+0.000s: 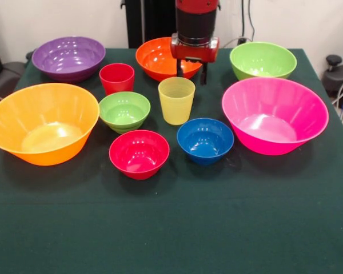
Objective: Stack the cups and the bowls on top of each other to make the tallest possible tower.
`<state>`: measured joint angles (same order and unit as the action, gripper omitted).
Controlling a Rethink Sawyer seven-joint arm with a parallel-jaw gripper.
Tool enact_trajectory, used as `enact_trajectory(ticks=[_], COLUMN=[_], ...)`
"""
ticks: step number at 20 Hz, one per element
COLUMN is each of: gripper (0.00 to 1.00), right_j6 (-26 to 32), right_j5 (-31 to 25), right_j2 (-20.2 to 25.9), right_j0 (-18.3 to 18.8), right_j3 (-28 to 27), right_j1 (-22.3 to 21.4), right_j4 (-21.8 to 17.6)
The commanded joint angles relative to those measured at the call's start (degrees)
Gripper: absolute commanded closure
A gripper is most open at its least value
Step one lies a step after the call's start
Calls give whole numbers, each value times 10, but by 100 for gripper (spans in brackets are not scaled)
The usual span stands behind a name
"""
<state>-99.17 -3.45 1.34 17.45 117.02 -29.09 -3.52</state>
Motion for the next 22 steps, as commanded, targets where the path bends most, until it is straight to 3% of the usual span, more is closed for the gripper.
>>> enact_trajectory(ticks=[1,8,12,22], gripper=[0,0,0,0], right_j6=[-49,-68,-78,-59], right_j5=[-33,-64,-58,-116], right_j2=[79,81,95,85], right_j0=[-3,-27,-19,-19], right_j3=[-37,-47,-44,-74], right_j1=[-10,-32,-43,-52], right_j4=[-9,21,29,32])
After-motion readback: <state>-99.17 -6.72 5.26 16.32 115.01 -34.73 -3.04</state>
